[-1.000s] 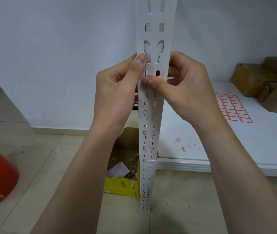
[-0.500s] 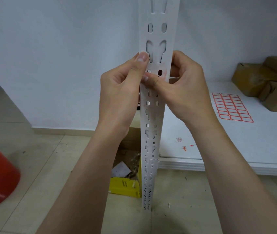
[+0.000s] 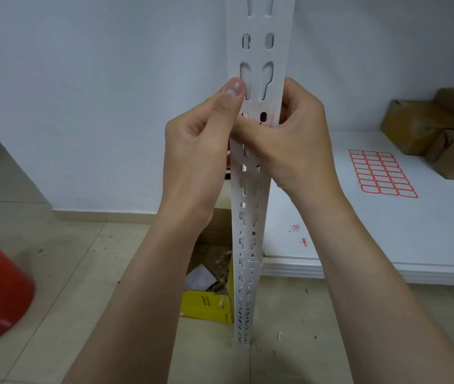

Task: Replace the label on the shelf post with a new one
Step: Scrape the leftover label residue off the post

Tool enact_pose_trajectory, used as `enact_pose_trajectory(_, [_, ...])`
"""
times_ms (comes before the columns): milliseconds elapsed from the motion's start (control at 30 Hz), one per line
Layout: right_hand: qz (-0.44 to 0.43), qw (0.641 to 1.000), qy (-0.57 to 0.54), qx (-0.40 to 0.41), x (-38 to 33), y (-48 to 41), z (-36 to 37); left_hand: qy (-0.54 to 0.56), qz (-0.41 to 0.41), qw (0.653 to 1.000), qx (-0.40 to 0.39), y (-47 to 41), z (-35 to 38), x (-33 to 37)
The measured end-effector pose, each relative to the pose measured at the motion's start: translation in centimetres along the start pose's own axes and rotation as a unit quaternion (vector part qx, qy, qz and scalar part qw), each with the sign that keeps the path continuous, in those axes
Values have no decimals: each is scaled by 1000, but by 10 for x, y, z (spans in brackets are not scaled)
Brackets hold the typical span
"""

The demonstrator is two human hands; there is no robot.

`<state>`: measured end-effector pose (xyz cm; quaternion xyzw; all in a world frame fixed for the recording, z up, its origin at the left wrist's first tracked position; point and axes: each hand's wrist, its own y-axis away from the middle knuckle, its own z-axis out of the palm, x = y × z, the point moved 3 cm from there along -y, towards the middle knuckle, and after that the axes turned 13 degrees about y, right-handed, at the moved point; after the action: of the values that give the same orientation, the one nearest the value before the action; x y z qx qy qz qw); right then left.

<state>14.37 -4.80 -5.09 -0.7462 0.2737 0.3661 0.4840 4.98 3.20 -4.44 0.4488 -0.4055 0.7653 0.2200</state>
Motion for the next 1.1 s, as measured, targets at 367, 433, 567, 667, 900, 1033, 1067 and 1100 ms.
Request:
enact_pose_trajectory(367, [25, 984, -107, 138, 12, 20, -6, 36, -14, 999, 5, -6, -10, -8])
enact_pose_trajectory(433, [62, 974, -131, 172, 23, 24, -10, 10, 31, 999, -6, -4, -10, -14])
enact_pose_trajectory(567, [134, 959, -172, 184, 34, 28, -11, -49, 51, 997, -37, -3, -11, -24])
enact_pose_trajectory(667, [168, 947, -211, 175, 37, 27, -13, -59, 54, 996, -37, -5, -13, -27])
enact_pose_trajectory(900, [192, 944, -212, 166, 37, 26, -17, -51, 43, 995, -77, -10, -22, -30])
enact_pose_trajectory(1033, [153, 963, -129, 183, 31, 25, -17, -66, 47, 993, -82, -9, -20, -25])
enact_pose_trajectory(1067, [153, 962, -124, 190, 29, 25, -17, -66, 49, 993, -80, -9, -17, -24])
enact_pose_trajectory(1100, [159, 960, -123, 196, 28, 26, -17, -63, 53, 994, -74, -9, -15, -23])
